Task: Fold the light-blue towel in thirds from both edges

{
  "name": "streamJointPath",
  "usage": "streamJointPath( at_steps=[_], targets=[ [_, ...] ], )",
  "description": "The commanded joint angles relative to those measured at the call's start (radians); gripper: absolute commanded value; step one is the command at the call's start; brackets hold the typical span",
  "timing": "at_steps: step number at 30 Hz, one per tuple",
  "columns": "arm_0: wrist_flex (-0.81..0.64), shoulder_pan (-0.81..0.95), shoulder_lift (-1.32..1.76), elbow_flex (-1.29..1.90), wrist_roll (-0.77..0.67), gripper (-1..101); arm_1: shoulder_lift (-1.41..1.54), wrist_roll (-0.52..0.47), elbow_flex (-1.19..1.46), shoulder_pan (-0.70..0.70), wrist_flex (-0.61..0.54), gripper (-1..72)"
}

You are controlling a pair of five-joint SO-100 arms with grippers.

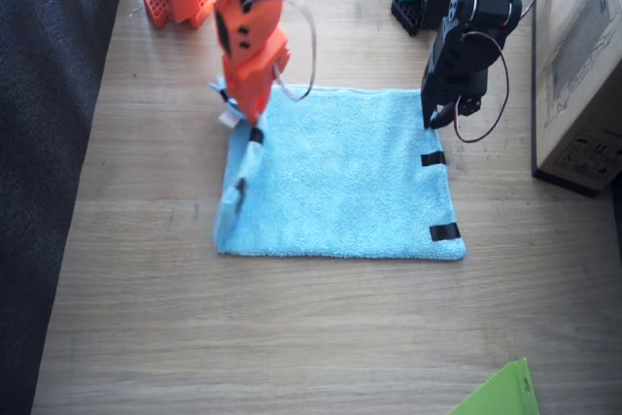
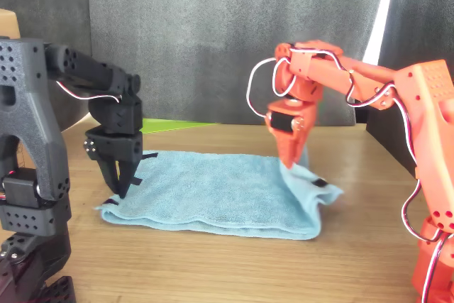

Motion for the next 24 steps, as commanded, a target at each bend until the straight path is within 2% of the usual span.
streamJointPath(
  at_steps=[1, 13, 14, 16, 18, 24],
  targets=[
    [0.005, 0.002, 0.031, -0.014, 0.003, 0, 0.014, 0.000, -0.094, 0.025, 0.009, 0.1],
    [-0.011, 0.000, 0.032, 0.006, -0.006, 0, -0.121, 0.029, -0.239, 0.058, 0.009, 0.4],
    [-0.011, 0.000, 0.032, 0.006, -0.006, 0, -0.126, 0.032, -0.241, 0.063, 0.009, 2.2],
    [-0.011, 0.000, 0.032, 0.008, -0.006, 0, -0.130, 0.029, -0.241, 0.075, 0.009, 14.6],
    [-0.011, -0.003, 0.032, 0.008, -0.006, 0, -0.130, 0.032, -0.252, 0.092, 0.009, 21.1],
    [-0.011, -0.008, 0.032, 0.005, -0.011, 0, -0.092, -0.009, -0.287, 0.169, 0.009, 25.4]
  ],
)
